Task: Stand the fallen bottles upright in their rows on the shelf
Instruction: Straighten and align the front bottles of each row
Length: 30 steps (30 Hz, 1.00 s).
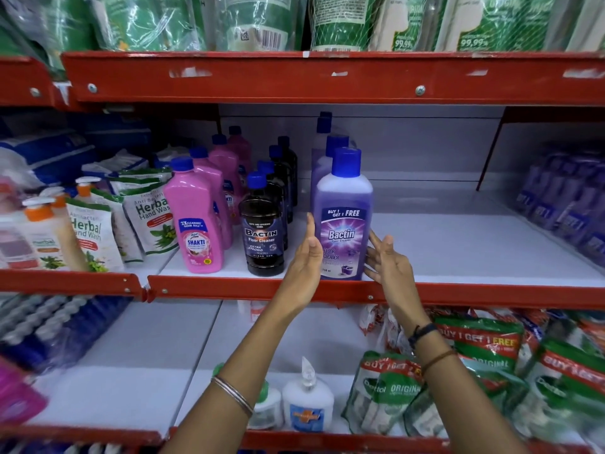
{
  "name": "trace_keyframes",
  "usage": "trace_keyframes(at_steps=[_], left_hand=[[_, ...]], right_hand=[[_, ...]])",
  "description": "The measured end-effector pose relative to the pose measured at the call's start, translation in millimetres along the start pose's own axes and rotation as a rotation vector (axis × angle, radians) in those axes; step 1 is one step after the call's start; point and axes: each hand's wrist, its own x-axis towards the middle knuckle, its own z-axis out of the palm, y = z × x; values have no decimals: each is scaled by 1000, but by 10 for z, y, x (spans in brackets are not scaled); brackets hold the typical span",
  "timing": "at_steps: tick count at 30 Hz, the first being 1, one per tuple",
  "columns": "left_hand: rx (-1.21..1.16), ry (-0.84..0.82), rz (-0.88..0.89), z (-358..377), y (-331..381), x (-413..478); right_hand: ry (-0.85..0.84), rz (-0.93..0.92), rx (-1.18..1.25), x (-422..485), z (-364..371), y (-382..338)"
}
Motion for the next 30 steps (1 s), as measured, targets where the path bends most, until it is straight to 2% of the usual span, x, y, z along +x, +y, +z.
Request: trace_keyframes(at_steps=[2, 4, 6, 8, 10, 13, 15, 17, 21, 30], left_hand=[[-25, 60, 56, -22, -39, -59], [-74, 245, 148, -129, -103, -109], [-113, 429, 212, -343, -157, -128], [-117, 504, 212, -585, -193, -116], [-96, 504, 168, -772, -258, -80], [-20, 418, 134, -905, -354, -31], [-6, 324, 123, -942, -384, -31], [-2, 259, 104, -975, -391, -49], [-38, 184, 75, -1032, -369, -78], [-91, 94, 68, -1141, -449, -210]], right_hand=[[162, -41, -50, -62, 80, 18], [405, -151, -70, -198, 234, 24], [498, -257, 3, -352, 443, 31], [420, -351, 12, -468, 657, 83], [217, -357, 40, -493, 901, 122], [-31, -213, 55, -309, 1266, 91], [-110, -111, 25, -141, 1420, 46], [-137, -56, 28, -9, 1490, 34], [-83, -37, 51, 48, 1486, 27], [-18, -27, 110, -152, 1446, 43]])
